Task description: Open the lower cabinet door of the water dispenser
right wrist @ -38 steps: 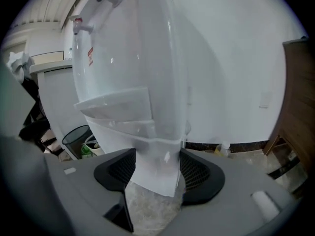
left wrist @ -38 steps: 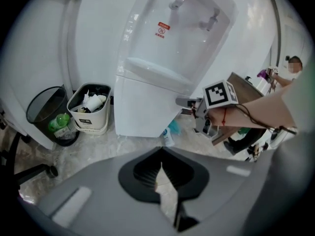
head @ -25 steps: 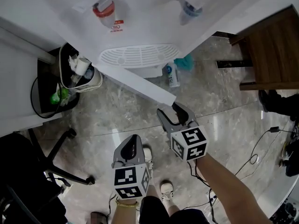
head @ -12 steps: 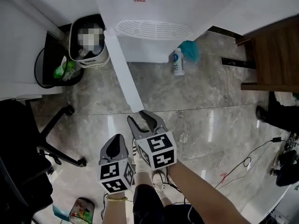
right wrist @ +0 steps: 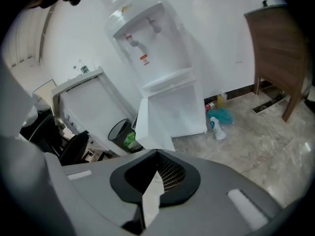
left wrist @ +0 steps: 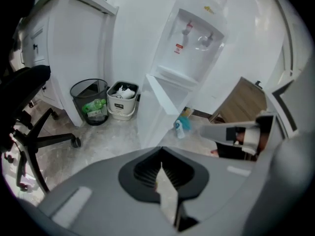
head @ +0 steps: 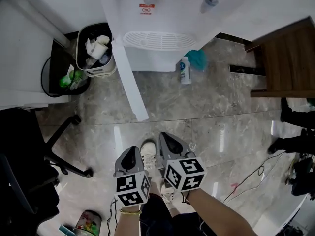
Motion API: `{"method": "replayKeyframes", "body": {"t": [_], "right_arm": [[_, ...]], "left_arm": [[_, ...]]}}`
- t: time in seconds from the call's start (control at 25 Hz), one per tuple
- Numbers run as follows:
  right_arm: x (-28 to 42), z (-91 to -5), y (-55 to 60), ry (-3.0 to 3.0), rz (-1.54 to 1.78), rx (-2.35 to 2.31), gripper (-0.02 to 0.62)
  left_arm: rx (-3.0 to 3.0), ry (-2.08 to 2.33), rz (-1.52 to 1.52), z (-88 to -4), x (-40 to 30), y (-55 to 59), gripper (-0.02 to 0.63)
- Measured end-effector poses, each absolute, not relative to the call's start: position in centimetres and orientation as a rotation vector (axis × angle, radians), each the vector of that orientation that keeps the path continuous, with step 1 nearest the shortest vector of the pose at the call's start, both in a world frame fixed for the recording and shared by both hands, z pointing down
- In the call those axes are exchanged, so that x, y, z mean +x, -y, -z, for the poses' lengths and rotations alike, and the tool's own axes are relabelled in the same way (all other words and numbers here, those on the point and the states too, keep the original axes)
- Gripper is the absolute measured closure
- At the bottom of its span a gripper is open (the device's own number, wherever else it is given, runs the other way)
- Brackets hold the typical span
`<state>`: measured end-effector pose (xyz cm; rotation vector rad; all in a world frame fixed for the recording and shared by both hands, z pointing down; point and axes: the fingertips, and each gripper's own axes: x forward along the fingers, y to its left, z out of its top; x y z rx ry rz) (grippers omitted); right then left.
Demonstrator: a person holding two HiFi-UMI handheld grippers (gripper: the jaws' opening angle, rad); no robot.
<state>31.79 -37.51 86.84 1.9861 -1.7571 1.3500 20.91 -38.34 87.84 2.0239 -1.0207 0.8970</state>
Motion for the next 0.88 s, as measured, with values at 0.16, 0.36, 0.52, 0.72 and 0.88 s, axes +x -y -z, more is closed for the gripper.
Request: {"method": "replayKeyframes", "body": {"t": [0.16,0.36,0.52,0.72,0.88], "right_arm": [[34.0,-84.2,33.7,1.684,-1.376,2.034,0.597],[35.3,-81.4,30.1,1.636,-1.361,2.047,0.597],[35.8,-80.7,29.0,1.621,-1.367,2.050,0.597],[36.1,-81.0,28.2,1.613,-1.377,2.017,0.597],[36.2,-81.3,28.1,1.608,-1.377,2.006,0.597]], "left_arm": [[2.027,0.979,-0.898,-84.9,22.9,36.7,0.598],[2.041,0.935,-0.949,-82.3,24.1,34.2,0.598],[2.041,0.913,-0.968,-81.5,24.7,33.0,0.598],[2.050,0.900,-0.975,-81.2,25.5,32.5,0.598],[2.052,0.882,-0.982,-81.6,26.1,32.5,0.598]]}}
